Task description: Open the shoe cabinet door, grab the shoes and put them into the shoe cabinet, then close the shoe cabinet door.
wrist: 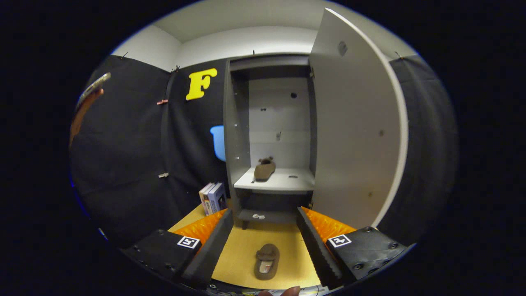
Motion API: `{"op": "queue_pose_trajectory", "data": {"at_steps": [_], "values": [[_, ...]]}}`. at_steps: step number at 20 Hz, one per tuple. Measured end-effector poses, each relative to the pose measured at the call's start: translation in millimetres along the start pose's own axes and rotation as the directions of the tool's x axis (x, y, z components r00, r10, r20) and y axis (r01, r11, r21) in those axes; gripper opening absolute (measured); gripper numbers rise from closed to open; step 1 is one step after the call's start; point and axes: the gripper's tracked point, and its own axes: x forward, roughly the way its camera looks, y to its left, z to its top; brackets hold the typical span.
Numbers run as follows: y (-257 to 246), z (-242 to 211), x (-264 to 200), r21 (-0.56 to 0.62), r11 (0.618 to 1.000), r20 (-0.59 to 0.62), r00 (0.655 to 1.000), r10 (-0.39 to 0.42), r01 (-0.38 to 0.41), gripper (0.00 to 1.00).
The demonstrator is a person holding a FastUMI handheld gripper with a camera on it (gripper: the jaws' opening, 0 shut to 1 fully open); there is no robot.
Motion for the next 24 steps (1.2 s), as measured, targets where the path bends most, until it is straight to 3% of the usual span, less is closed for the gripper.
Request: {"op": "queue_pose_trajectory", "data": {"at_steps": [7,15,20,22,24], "values": [[10.2,-115.8,65.9,0.019,0.999,-0.203,0.979,0.033,-0.030,0.97],[19.0,-224.7,70.4,0.045,0.999,-0.387,0.921,0.045,-0.029,0.98],[8.8,-274.6,75.1,0.070,0.997,-0.467,0.884,0.016,0.019,0.98],[8.8,-295.9,81.6,0.087,0.996,-0.502,0.865,0.020,0.027,0.91],[9.1,-313.6,93.6,0.105,0.994,-0.519,0.855,0.021,0.039,0.91]]}}
